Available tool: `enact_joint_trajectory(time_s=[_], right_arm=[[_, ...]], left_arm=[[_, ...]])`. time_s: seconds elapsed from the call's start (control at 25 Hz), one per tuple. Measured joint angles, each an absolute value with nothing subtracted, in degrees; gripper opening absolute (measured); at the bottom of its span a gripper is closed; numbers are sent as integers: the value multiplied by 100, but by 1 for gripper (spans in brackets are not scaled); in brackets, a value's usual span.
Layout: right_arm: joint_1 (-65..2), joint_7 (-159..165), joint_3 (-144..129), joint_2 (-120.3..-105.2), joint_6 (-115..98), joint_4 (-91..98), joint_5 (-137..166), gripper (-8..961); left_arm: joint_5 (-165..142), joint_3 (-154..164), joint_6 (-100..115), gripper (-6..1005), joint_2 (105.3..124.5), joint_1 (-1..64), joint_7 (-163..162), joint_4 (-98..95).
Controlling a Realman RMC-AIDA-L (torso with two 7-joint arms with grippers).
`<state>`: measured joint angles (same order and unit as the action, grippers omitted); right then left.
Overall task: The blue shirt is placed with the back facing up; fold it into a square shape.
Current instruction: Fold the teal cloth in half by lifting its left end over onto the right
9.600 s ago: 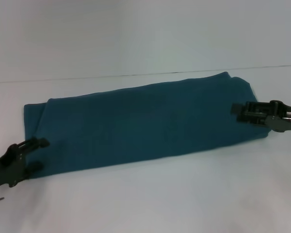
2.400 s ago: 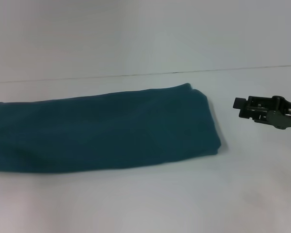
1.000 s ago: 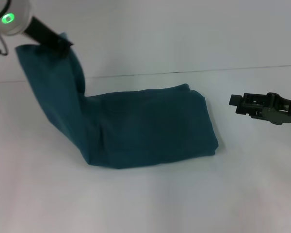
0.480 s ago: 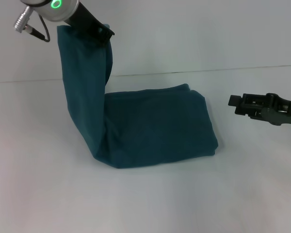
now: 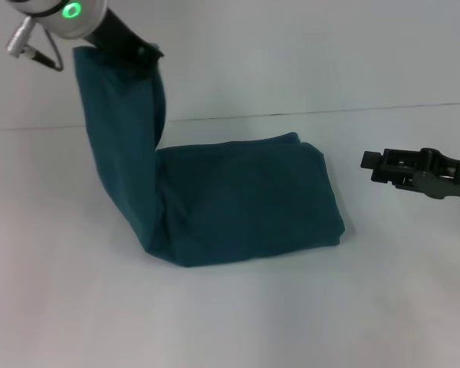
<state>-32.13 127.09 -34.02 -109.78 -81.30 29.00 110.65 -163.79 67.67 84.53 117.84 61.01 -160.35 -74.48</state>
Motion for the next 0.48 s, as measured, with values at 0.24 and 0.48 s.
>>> enact_joint_trajectory(time_s=[0.24,0.48], right_arm=[[-3220,12716,-3373,-10977,-8128,2900,11065,566],[-3233,12737,-3370,-10977,-8117,2899,11065,566]], left_arm=[[-16383,6671,8496,32,11734,5921,-16068,-7575],[-16384,5975,8448,33,11526,5459,-16265,-7543]])
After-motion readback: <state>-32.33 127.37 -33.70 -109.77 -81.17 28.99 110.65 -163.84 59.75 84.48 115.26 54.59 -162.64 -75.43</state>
